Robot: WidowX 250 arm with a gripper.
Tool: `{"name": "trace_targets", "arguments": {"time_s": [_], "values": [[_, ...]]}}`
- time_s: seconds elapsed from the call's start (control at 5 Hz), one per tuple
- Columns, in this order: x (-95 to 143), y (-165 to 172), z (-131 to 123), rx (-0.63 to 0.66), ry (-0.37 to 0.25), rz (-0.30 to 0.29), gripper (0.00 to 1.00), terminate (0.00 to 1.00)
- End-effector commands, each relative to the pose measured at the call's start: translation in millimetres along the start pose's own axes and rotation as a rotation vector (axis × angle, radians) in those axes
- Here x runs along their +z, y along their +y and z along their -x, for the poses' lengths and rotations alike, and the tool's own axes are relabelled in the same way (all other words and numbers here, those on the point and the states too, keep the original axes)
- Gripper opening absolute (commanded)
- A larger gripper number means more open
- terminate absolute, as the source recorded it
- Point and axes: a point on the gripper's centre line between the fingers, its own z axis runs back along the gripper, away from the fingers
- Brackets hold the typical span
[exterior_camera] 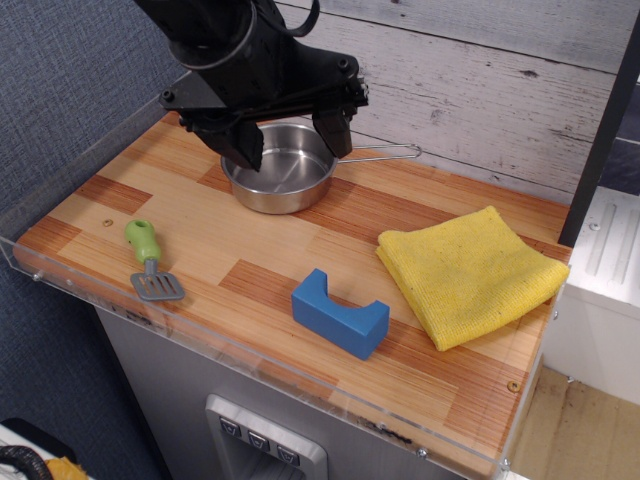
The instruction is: Move the towel to the middle of everything
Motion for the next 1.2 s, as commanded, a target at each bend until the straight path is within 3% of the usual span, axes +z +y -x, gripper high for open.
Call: {"name": "trace_targets", "arguments": {"time_s": [0.0,0.2,0.4,0.6,1.0], "values": [[0,0,0,0.0,0.0,0.0,1.0,0.0],[8,-40,-26,0.004,-0.013,0.031,1.0,0.0],[4,-71,-34,-0.001,-0.015,0.057,1.0,0.0],[-12,-96,-30,-0.026,0.029,0.058,1.0,0.0],[-38,-105,-9,-0.087,0.126,-0.032,1.0,0.0]]}}
